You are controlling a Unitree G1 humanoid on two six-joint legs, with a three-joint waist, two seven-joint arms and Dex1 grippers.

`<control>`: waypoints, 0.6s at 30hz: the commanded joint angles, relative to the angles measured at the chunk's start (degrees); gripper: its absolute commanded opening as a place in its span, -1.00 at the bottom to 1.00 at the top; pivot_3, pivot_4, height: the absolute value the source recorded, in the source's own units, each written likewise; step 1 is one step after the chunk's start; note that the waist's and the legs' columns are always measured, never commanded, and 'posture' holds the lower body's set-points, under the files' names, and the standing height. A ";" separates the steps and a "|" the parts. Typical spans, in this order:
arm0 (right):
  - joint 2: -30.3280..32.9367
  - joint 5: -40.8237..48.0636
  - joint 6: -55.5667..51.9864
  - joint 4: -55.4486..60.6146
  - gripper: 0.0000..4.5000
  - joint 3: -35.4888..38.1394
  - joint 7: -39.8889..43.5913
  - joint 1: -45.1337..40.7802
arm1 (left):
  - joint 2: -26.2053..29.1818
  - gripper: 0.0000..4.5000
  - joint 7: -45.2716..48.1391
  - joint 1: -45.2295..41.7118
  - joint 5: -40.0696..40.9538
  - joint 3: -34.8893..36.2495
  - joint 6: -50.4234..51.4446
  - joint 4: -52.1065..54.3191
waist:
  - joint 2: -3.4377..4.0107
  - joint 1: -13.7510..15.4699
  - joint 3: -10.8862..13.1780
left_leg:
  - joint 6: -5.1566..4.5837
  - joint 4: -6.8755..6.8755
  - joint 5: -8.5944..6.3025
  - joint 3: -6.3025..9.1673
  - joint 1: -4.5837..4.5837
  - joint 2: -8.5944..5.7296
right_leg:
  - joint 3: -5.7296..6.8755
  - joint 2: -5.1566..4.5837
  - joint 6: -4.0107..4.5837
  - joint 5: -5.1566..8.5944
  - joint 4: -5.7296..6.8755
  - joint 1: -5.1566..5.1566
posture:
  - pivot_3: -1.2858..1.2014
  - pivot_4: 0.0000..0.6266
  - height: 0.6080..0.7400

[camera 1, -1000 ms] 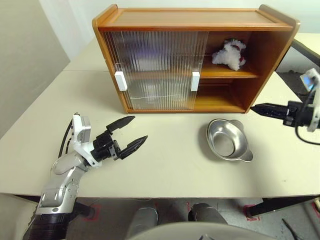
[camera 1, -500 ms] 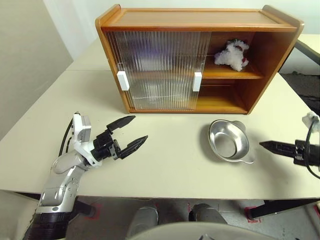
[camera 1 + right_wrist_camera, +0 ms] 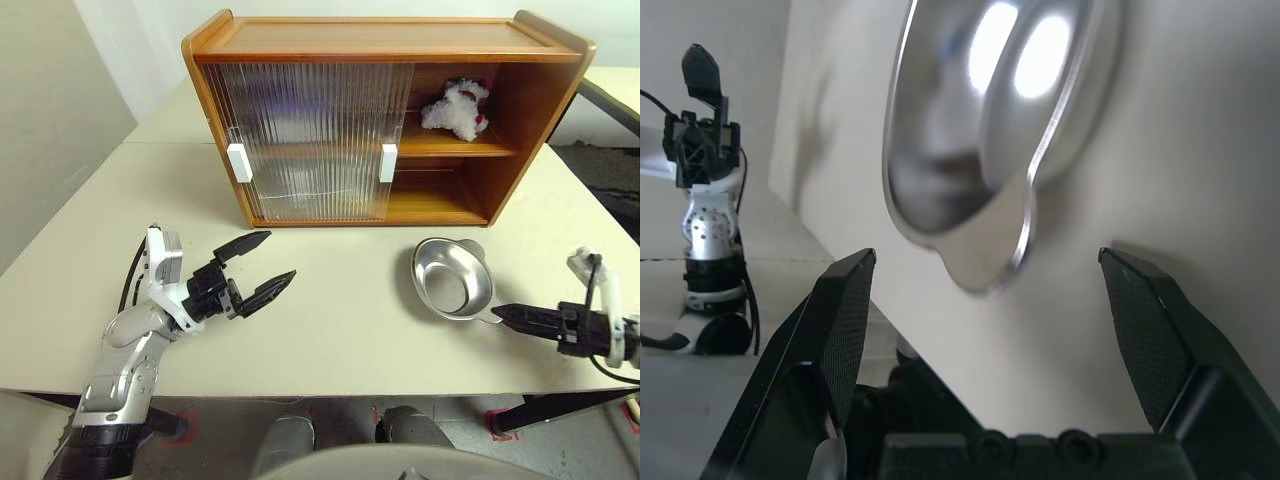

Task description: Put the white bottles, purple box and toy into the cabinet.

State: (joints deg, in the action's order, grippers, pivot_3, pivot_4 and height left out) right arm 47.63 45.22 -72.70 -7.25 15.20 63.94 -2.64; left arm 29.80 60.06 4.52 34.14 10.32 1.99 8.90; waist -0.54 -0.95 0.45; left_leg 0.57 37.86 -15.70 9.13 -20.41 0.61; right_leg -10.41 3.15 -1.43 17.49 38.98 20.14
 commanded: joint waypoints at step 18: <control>0.11 5.04 -3.43 0.60 -0.98 2.46 -3.20 -3.41 | 0.64 1.00 0.50 -0.85 -0.39 0.26 -0.16 -0.95 | 0.01 0.16 -0.06 | -0.01 -0.03 -0.08 -0.01 0.01 -0.03 | 0.01 0.00 0.14 0.04 0.00 -0.03 | 0.01 -0.98 1.00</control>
State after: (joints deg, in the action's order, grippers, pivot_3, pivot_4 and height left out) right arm 47.01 49.49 -75.68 -6.91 15.96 61.41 -5.39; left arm 30.07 60.18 3.77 34.07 10.33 1.97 8.73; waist -0.53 -0.79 0.39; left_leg 0.55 37.84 -15.78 9.13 -20.41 0.58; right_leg -10.41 3.15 -1.39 17.59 38.98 20.10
